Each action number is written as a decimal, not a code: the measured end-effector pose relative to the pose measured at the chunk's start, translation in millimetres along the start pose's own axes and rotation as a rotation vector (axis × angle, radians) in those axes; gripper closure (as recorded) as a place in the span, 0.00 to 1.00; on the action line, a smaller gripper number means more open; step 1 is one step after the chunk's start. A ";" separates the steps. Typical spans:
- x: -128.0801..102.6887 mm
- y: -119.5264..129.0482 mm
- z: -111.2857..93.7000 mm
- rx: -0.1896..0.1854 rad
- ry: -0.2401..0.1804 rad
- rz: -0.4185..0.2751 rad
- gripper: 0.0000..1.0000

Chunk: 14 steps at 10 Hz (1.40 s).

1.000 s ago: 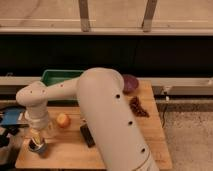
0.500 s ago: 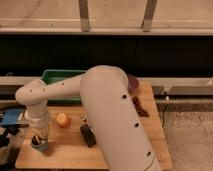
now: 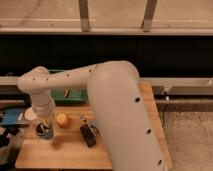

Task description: Stack cups on top of each other

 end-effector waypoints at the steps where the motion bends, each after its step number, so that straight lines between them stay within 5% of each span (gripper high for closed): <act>1: -1.5 -20.0 -20.8 0.025 -0.016 0.032 0.82; 5: -22.1 -77.6 -88.7 0.092 -0.086 0.097 0.82; 7: -46.8 -82.8 -113.4 0.121 -0.120 0.102 0.82; 14: -101.3 -50.5 -96.9 0.080 -0.147 -0.014 0.82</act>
